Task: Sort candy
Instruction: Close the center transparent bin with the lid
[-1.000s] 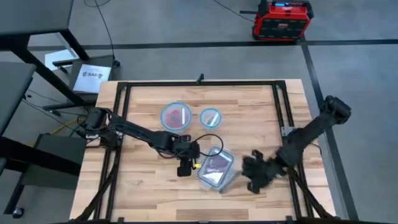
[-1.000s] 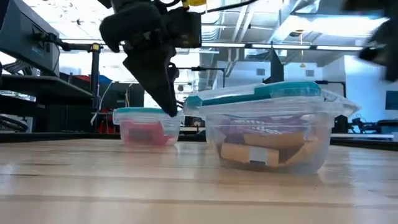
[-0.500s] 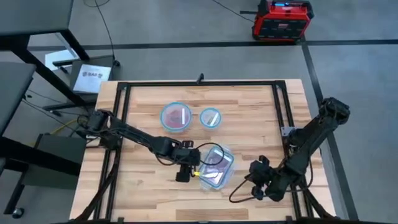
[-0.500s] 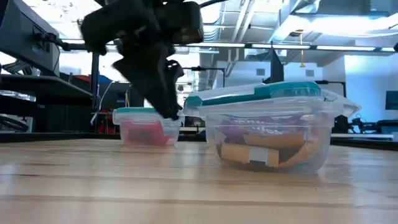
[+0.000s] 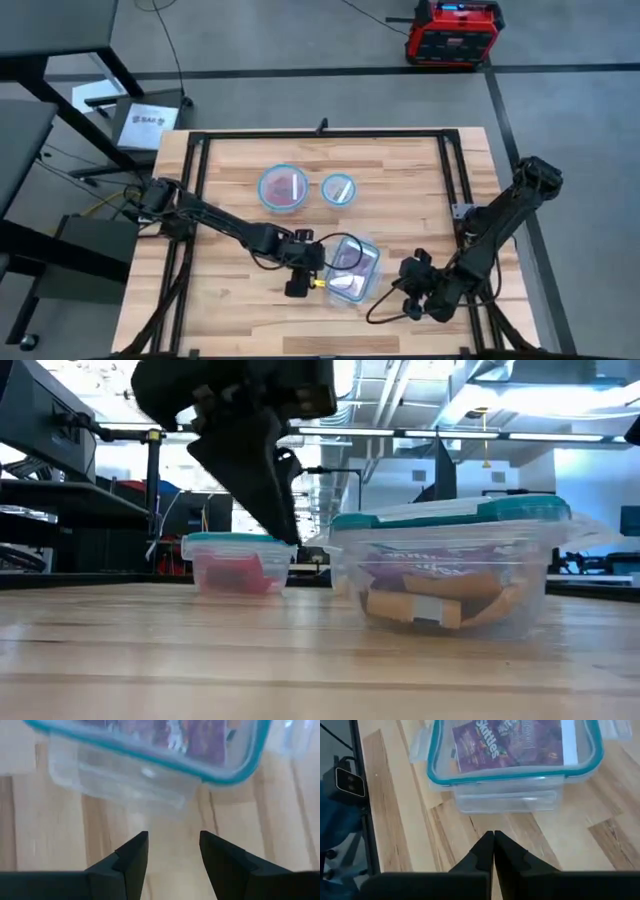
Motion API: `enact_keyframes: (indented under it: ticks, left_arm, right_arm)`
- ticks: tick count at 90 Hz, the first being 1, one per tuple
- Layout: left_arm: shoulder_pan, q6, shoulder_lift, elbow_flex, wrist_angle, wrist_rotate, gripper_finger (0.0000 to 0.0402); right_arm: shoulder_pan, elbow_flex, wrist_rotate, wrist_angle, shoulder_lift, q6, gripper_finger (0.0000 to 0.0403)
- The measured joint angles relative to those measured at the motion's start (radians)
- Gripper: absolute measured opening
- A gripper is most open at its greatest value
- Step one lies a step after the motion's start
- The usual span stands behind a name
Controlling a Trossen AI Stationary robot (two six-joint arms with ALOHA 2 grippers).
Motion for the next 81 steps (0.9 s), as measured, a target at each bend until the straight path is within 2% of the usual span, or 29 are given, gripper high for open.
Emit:
enact_keyframes:
  ticks: [12,22,36,45,53,65,81]
  left_arm:
    - [-0.007,-0.032,-0.034,-0.001,-0.079,-0.001,0.0164]
    - [-0.023,-0.043,-0.092,-0.001,-0.111,-0.038,0.0164]
    - [-0.050,-0.015,-0.152,-0.001,-0.075,-0.149,0.0164]
    - [-0.055,-0.019,-0.153,-0.014,-0.025,-0.162,0.0164]
    - [-0.068,-0.035,-0.153,-0.065,0.070,-0.161,0.0164]
    - [-0.087,-0.080,-0.152,-0.135,0.230,-0.138,0.0164]
    - [-0.110,-0.055,-0.139,-0.139,0.346,-0.126,0.0164]
  right_arm:
    - [-0.007,0.000,0.083,0.163,0.000,-0.110,0.0000]
    - [-0.050,0.001,0.167,0.382,0.033,-0.326,0.0000]
    - [-0.172,0.000,0.160,0.629,0.155,-0.598,0.0000]
    - [-0.252,0.000,0.053,0.737,0.250,-0.717,0.0000]
    - [-0.297,-0.001,0.010,0.777,0.326,-0.744,0.0000]
    - [-0.308,-0.001,0.014,0.793,0.410,-0.727,0.0000]
    - [-0.306,0.005,0.008,0.836,0.482,-0.657,0.0000]
